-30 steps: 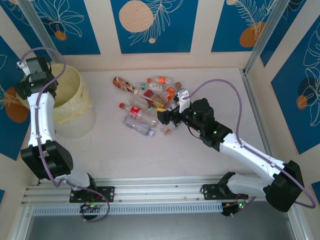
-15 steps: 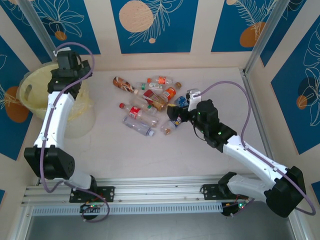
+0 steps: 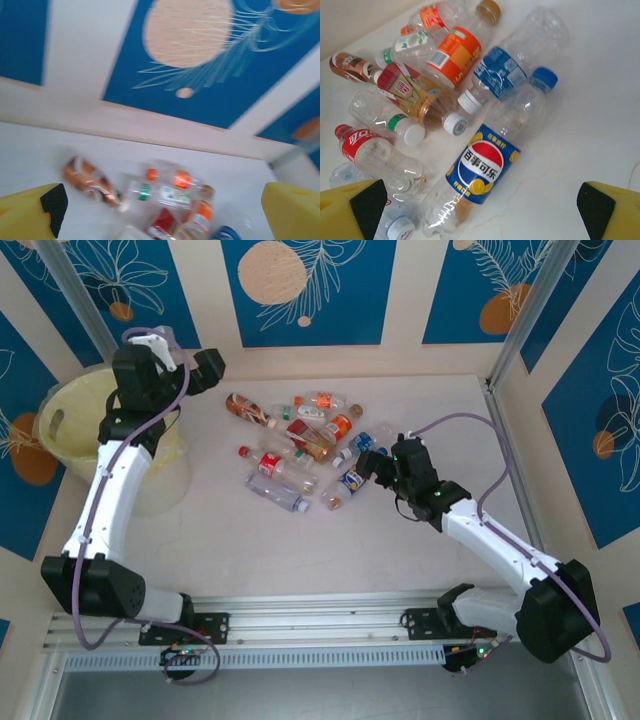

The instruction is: Put the plastic bottles in the bin

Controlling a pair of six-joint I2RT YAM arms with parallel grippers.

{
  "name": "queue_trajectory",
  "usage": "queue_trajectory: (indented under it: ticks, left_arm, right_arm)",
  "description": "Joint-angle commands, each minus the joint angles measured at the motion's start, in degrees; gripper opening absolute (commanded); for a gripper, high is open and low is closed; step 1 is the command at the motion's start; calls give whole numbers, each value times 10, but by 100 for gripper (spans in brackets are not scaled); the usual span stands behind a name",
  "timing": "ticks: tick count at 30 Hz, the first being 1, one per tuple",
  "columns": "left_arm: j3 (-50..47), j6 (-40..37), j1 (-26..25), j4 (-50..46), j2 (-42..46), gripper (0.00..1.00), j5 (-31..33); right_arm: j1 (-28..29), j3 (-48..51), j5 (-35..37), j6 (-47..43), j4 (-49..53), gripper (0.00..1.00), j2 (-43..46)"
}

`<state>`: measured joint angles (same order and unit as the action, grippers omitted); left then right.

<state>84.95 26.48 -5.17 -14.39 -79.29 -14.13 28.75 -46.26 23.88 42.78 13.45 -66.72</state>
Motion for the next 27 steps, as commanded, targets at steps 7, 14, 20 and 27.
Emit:
queue_trajectory:
  ticks: [7, 14, 20, 27]
  left_arm:
    - [-114, 16, -117, 74, 52, 100, -53]
    - [-214, 111, -193, 58, 46, 100, 82]
    - [-263, 156, -214, 15, 22, 100, 123]
    - [-304, 295, -249, -43, 0, 100, 213]
  right_arm:
    - [24, 2, -40, 126, 0, 100, -45]
    - [58, 9, -40, 102, -65, 100, -64]
    - [60, -1, -18, 83, -54, 100, -59]
    - [61, 14, -11, 58, -68, 100, -43]
